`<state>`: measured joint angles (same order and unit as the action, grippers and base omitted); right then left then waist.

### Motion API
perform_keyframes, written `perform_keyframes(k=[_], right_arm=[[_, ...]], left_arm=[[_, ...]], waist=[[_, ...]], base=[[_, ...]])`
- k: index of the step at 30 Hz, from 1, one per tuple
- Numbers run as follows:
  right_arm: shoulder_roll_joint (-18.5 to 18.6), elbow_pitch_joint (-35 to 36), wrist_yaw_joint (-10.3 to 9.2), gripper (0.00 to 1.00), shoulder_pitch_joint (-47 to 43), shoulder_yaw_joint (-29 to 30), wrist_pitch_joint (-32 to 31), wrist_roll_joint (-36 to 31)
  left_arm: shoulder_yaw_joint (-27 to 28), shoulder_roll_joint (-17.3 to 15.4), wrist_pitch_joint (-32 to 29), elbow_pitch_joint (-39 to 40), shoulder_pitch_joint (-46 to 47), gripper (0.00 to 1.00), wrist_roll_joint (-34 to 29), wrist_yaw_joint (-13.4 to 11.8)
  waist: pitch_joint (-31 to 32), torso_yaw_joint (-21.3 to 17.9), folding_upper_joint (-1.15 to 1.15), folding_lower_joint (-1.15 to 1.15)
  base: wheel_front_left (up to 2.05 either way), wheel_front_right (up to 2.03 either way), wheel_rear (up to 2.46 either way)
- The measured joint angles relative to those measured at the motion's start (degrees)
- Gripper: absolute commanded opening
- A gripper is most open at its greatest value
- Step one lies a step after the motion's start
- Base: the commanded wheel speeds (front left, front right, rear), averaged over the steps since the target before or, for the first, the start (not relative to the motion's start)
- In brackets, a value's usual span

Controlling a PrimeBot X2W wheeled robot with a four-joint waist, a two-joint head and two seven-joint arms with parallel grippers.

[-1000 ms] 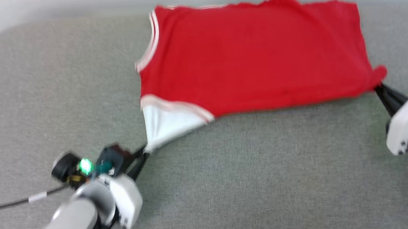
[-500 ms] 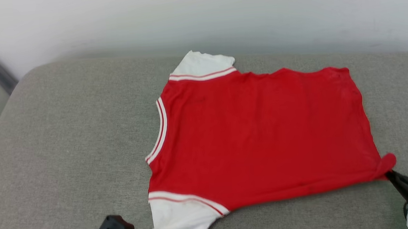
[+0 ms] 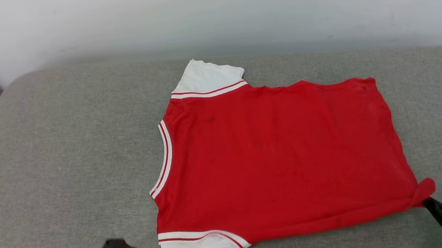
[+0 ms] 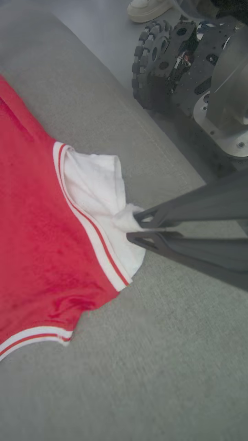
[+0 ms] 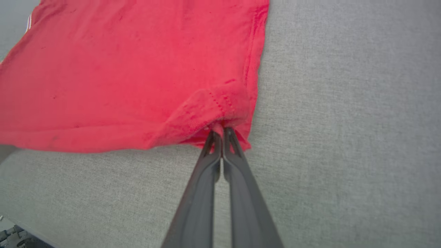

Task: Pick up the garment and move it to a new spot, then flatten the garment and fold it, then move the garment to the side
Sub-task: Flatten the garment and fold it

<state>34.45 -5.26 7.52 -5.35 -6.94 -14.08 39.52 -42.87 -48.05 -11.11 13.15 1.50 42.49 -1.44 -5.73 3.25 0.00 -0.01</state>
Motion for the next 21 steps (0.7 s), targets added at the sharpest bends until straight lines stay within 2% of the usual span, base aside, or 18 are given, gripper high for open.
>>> perform_keyframes(k=[5,13,21], right_arm=[[-2.12,3.82,0.00,0.00,0.21,3.42,-2.33,-0.63],[-3.90,6.05,-0.01,0.00,3.63,6.03,-5.66,-2.00],[-4.70,5.04,-0.01,0.00,12.02,4.43,-10.02,-4.49]], left_arm=[[3.10,-0.85,1.32,1.94,3.60,0.00,-0.62,-0.60],[6.33,0.26,2.33,1.71,10.32,0.00,-1.90,-1.23],[7.37,1.94,0.71,-3.89,20.85,0.00,-3.60,1.52]], waist=[[-1.81,-0.60,0.00,0.01],[-5.26,-1.51,0.00,0.01],[-11.33,-2.85,0.00,0.02]], base=[[0.00,0.00,0.00],[0.00,0.00,0.00],[0.00,0.00,0.00]])
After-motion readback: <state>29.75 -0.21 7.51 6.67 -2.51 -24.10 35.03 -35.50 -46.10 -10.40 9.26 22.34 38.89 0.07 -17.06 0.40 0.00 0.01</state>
